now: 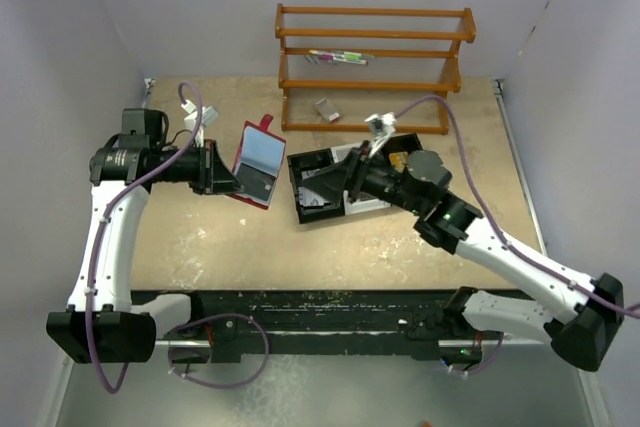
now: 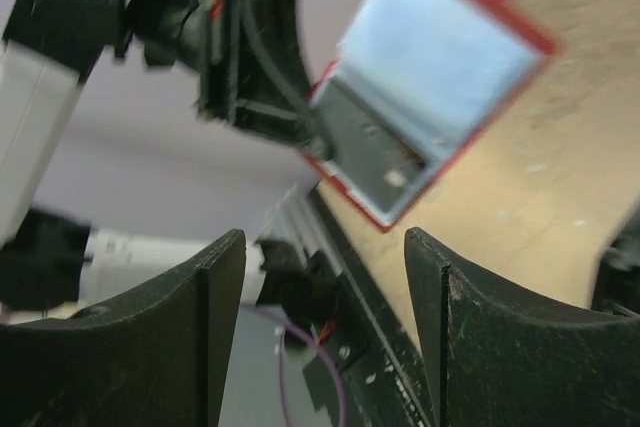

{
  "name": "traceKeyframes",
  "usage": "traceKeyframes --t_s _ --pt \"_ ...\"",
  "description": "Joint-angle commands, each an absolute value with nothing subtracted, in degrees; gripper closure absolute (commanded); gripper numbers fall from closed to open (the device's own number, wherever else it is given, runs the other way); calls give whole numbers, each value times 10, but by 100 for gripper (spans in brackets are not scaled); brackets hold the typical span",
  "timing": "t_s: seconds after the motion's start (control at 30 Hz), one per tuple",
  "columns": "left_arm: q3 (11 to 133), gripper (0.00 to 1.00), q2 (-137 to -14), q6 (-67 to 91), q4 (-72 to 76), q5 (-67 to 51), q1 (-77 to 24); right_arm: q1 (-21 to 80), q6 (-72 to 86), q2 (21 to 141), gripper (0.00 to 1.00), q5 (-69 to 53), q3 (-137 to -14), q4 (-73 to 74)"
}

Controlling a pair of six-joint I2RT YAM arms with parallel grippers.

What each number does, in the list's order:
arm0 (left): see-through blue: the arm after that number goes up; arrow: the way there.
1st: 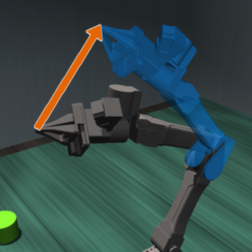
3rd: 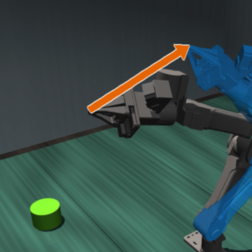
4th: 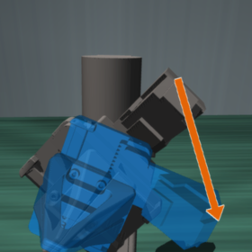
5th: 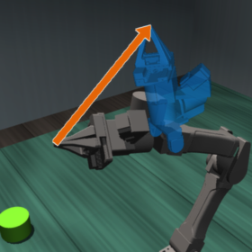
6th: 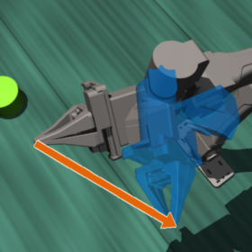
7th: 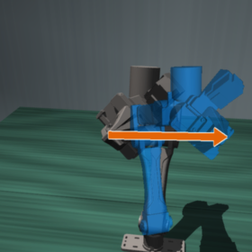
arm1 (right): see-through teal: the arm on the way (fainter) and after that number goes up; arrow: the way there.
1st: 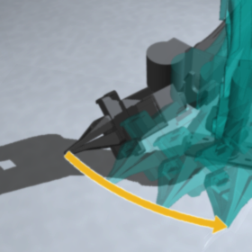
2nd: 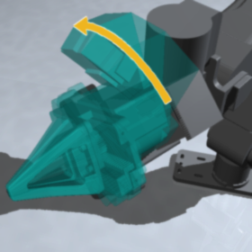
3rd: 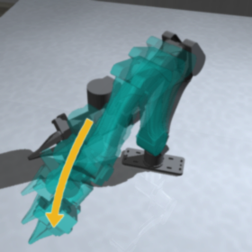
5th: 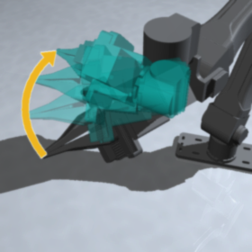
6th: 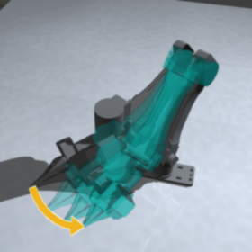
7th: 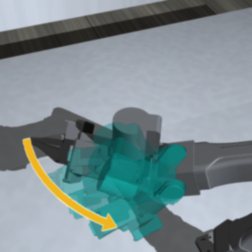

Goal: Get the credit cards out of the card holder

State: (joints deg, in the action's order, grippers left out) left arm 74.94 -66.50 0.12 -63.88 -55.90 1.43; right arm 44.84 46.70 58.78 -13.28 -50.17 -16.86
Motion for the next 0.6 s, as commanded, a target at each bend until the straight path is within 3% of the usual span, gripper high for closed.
traceKeyframes --t_s 0.0,0.27,0.57 --pt "783 100 -655 -48 -677 -600 14 509 387 670 32 -258 -588 -201" --pt "789 100 -677 -180 -793 -697 14 519 366 777 32 -440 -692 -203" --pt "816 100 -681 -279 -864 -774 14 479 320 797 34 -505 -750 -111"
